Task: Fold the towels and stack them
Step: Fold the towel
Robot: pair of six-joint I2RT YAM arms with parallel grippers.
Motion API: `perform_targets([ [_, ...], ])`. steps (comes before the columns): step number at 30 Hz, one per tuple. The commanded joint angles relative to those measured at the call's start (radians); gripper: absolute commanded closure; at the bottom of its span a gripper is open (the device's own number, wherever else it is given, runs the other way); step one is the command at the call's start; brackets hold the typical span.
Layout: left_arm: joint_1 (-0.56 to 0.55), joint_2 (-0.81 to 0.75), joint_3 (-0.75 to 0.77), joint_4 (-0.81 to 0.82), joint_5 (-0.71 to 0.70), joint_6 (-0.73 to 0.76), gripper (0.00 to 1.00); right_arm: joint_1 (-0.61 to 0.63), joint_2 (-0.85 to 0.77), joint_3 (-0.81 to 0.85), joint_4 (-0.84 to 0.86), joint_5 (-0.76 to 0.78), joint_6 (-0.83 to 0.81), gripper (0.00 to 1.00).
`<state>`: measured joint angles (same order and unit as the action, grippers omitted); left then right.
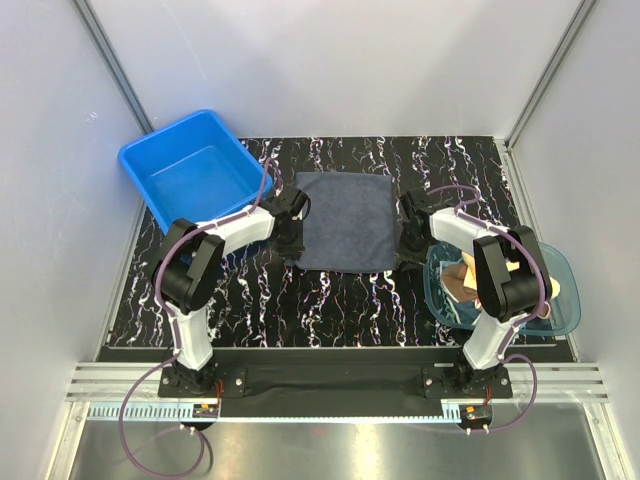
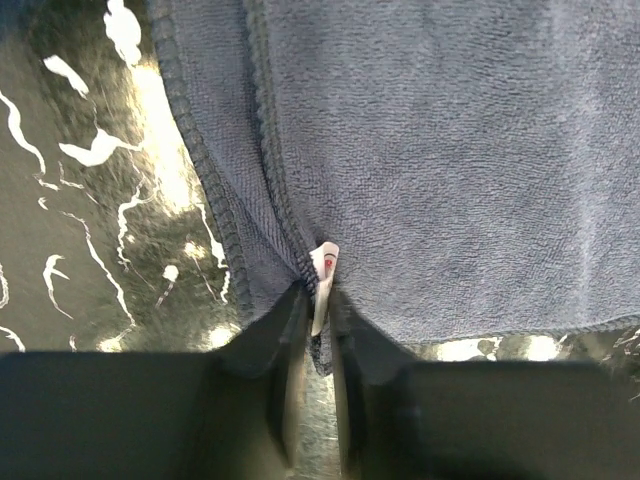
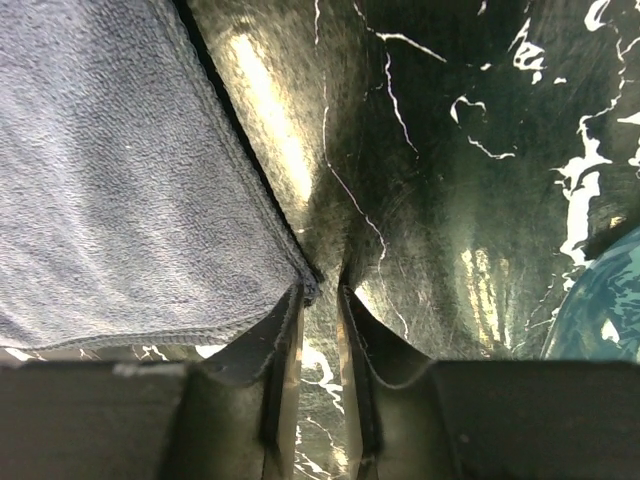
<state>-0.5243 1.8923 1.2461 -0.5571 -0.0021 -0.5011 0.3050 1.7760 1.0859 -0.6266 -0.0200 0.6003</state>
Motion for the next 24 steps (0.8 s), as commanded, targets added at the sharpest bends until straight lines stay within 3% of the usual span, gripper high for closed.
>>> perform_targets([
  [1,0.000,-0.025,0.007,-0.046,-0.022,-0.017,0.73,0.000,-0.018,-0.006,0.047,-0.003,0.027,0.75],
  [13,-0.002,-0.045,0.033,-0.066,-0.032,-0.028,0.63,0.002,-0.032,0.002,0.071,-0.021,0.029,0.69],
  [16,-0.003,-0.048,0.036,-0.063,-0.021,-0.031,0.63,0.000,-0.026,0.002,0.074,-0.020,0.030,0.73],
  [20,-0.003,-0.062,0.036,-0.061,-0.015,-0.034,0.74,0.000,-0.016,-0.004,0.080,-0.020,0.030,0.85],
  [24,-0.005,-0.067,0.044,-0.081,-0.022,-0.034,0.67,0.000,-0.012,-0.006,0.082,-0.023,0.026,0.88],
])
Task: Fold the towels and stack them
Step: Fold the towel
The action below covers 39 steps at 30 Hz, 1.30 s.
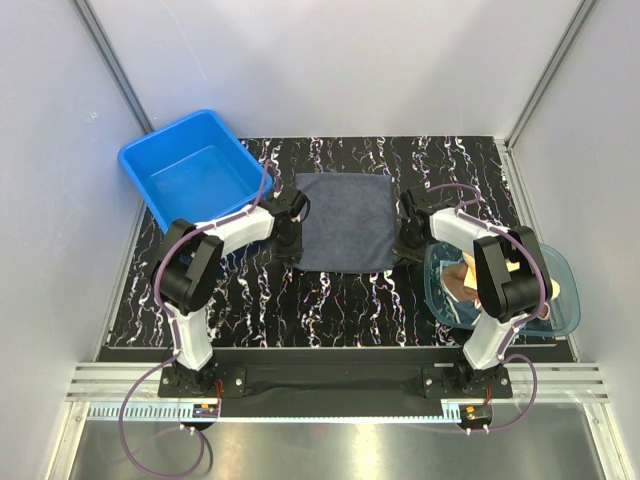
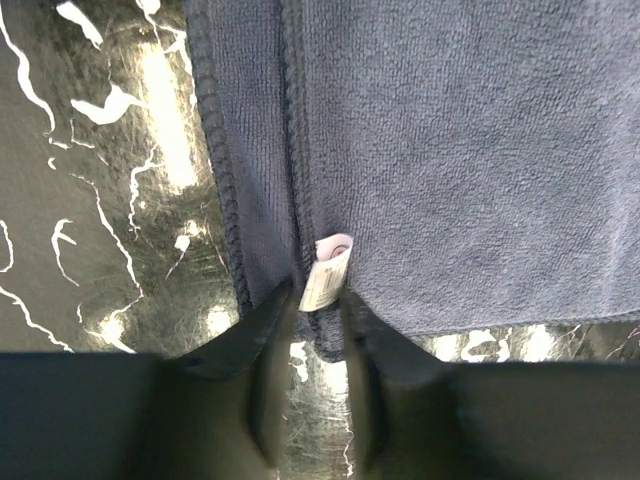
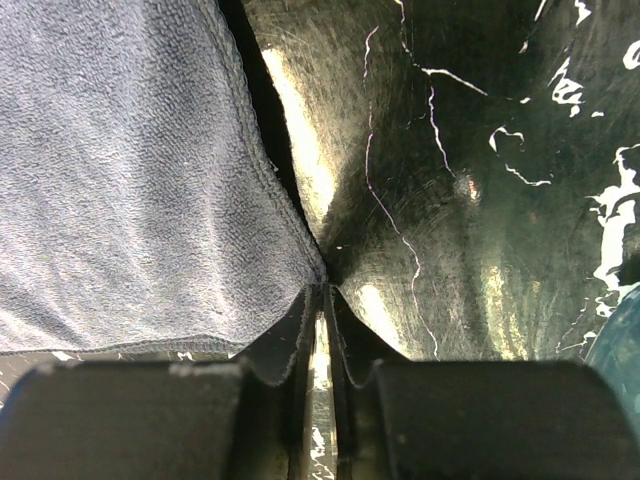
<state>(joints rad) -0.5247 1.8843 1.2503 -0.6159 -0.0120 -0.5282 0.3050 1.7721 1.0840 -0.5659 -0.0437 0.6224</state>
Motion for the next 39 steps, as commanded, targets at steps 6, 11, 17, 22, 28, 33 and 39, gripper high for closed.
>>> perform_targets([
  [6,-0.005,-0.067,0.047,-0.019,0.003,-0.007,0.66,0.002,-0.011,-0.001,0.020,-0.001,0.000,0.90],
  [11,-0.008,-0.057,0.057,-0.011,0.006,-0.003,0.82,0.002,-0.010,-0.002,0.027,-0.001,0.002,0.93],
  [17,-0.009,-0.048,0.064,-0.022,0.029,-0.004,1.00,0.002,-0.014,0.005,0.029,-0.005,-0.007,1.00],
  [22,-0.009,-0.034,0.141,-0.076,0.014,-0.003,1.00,0.000,-0.022,0.045,0.000,-0.001,-0.023,1.00],
  [28,-0.003,-0.037,0.299,-0.225,-0.063,0.014,1.00,0.000,-0.066,0.155,-0.078,-0.007,-0.046,1.00],
  [33,0.015,-0.089,0.261,-0.242,-0.106,0.028,1.00,0.002,-0.166,0.036,0.029,-0.080,-0.010,1.00],
  [39,0.058,-0.120,0.054,-0.118,-0.065,0.027,1.00,0.003,-0.158,-0.133,0.175,-0.146,0.013,1.00],
])
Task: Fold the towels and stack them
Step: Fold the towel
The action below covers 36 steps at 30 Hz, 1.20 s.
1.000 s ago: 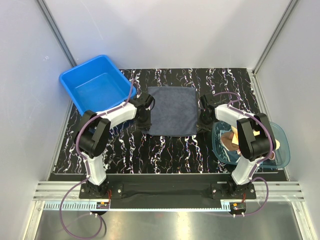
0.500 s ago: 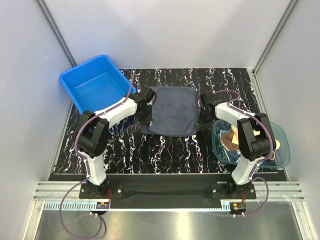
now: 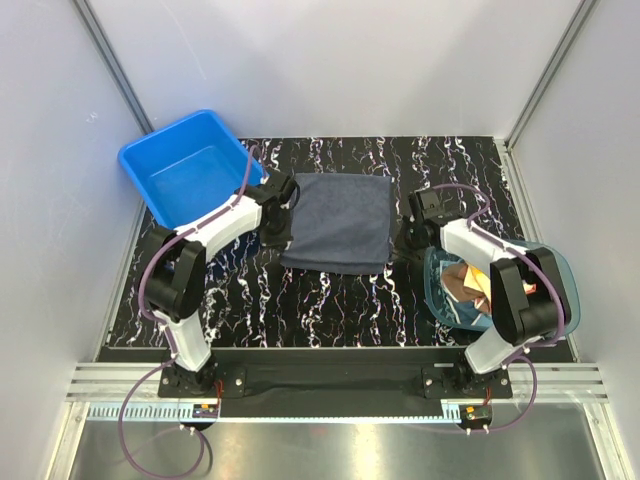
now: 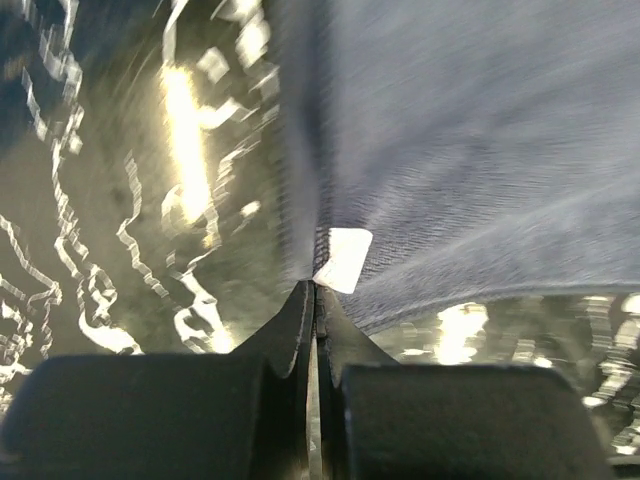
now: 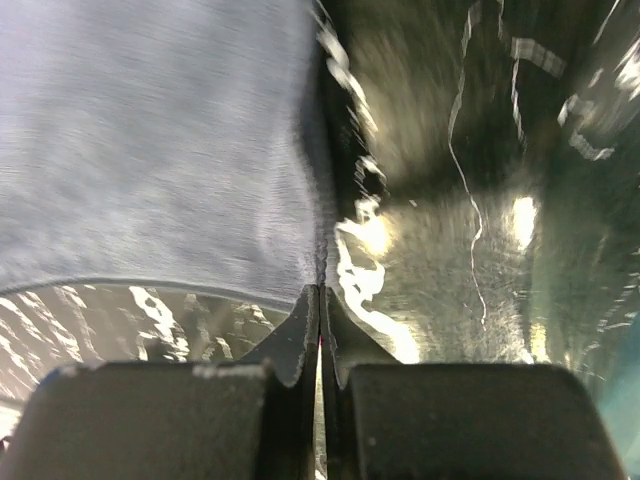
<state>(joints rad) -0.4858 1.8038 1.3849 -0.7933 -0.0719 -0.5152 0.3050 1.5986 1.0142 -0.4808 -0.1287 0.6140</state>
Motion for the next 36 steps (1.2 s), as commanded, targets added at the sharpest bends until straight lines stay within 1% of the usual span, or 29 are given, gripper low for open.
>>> perform_targets([
  [1,0.023,-0.038,-0.093,0.069,0.000,0.015,1.00,0.003,0.020,-0.075,0.100,-0.069,0.023,1.00],
  [5,0.024,-0.009,-0.119,0.085,0.014,0.020,1.00,0.003,0.043,-0.106,0.151,-0.103,0.020,1.00],
  [12,0.024,-0.004,-0.129,0.106,0.026,0.027,1.00,0.002,0.021,-0.095,0.154,-0.118,0.020,1.00],
  [15,0.023,-0.009,-0.104,0.079,0.020,0.024,1.00,0.005,0.008,-0.069,0.153,-0.159,0.030,1.00],
  [16,0.023,-0.017,-0.093,0.069,0.024,0.023,1.00,0.003,-0.006,-0.063,0.159,-0.195,0.036,1.00],
  [19,0.023,-0.070,-0.054,0.045,0.034,0.020,1.00,0.014,-0.041,-0.077,0.226,-0.226,0.085,1.00],
  [21,0.026,-0.107,-0.072,0.054,-0.006,0.020,1.00,0.023,-0.045,-0.106,0.270,-0.242,0.104,1.00],
  [25,0.049,-0.078,-0.151,0.062,-0.035,0.030,1.00,0.031,-0.009,-0.218,0.398,-0.276,0.157,1.00],
  [26,0.049,-0.072,-0.171,0.086,-0.043,0.029,1.00,0.037,0.000,-0.227,0.433,-0.278,0.173,1.00],
  [29,0.050,-0.063,-0.234,0.126,-0.029,0.026,1.00,0.057,0.024,-0.233,0.435,-0.255,0.170,1.00],
  [34,0.050,-0.037,-0.234,0.121,-0.009,0.029,1.00,0.068,0.053,-0.221,0.384,-0.203,0.132,1.00],
  [36,0.050,-0.037,-0.236,0.117,-0.005,0.027,0.95,0.072,0.055,-0.217,0.366,-0.203,0.109,1.00],
])
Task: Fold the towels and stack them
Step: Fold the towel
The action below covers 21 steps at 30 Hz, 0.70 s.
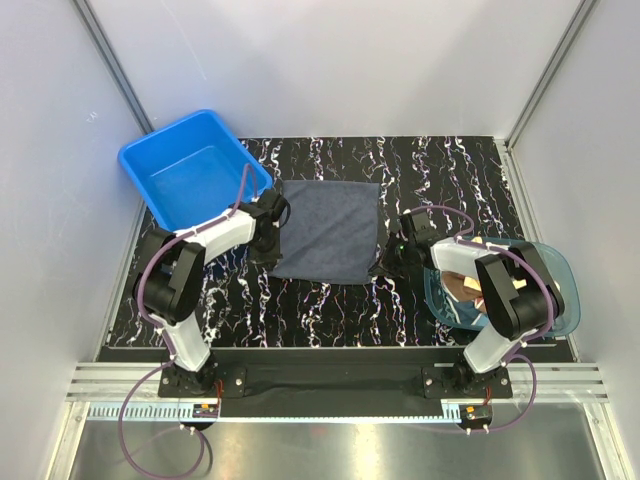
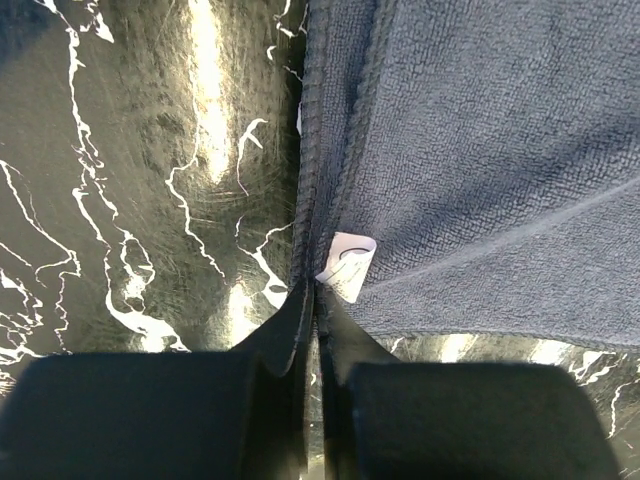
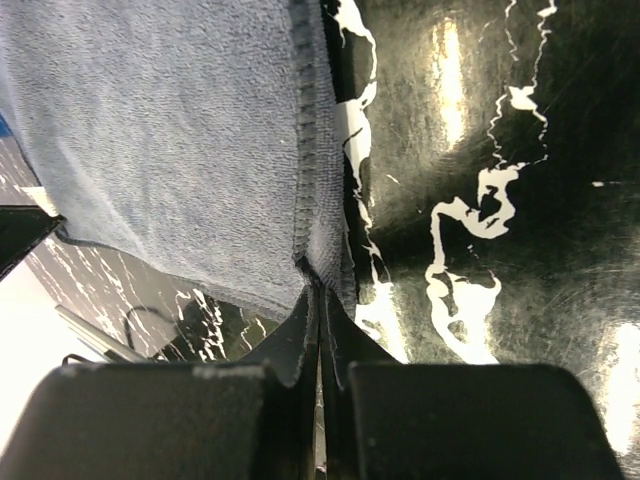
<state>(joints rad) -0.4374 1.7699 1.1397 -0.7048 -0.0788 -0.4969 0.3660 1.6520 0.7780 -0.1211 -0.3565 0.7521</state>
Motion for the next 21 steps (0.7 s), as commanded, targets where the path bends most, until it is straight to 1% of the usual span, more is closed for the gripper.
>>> perform_targets([
  [1,0.002,-0.004,0.008,0.022,-0.002,0.005,0.89,0.011,0.003,0.020,-0.003,0.033,-0.039,0.97],
  [3,0.003,-0.010,0.002,0.013,-0.013,-0.002,0.77,0.017,0.005,0.021,-0.029,0.034,-0.048,0.90],
  [4,0.003,-0.012,0.000,0.011,-0.013,-0.002,0.70,0.016,-0.003,0.017,-0.037,0.040,-0.053,0.83],
  [7,0.011,-0.033,0.000,-0.002,-0.030,-0.003,0.59,0.022,-0.030,0.012,-0.054,0.056,-0.057,0.77],
  [8,0.014,-0.044,0.000,-0.005,-0.030,-0.002,0.58,0.025,-0.037,0.017,-0.078,0.063,-0.060,0.71],
  [10,0.020,-0.055,0.002,-0.013,-0.030,0.001,0.55,0.028,-0.044,0.029,-0.100,0.082,-0.071,0.68],
  [11,0.022,-0.059,0.003,-0.016,-0.033,0.000,0.52,0.030,-0.044,0.032,-0.113,0.085,-0.074,0.66],
  [16,0.038,-0.066,-0.026,0.007,0.013,0.001,0.50,0.045,-0.040,0.046,-0.149,0.129,-0.083,0.64],
  [18,0.048,-0.059,-0.040,0.031,0.060,-0.003,0.50,0.048,-0.038,0.044,-0.147,0.137,-0.086,0.63],
  [21,0.054,-0.053,-0.064,0.053,0.073,-0.008,0.51,0.050,-0.037,0.044,-0.158,0.137,-0.089,0.62],
])
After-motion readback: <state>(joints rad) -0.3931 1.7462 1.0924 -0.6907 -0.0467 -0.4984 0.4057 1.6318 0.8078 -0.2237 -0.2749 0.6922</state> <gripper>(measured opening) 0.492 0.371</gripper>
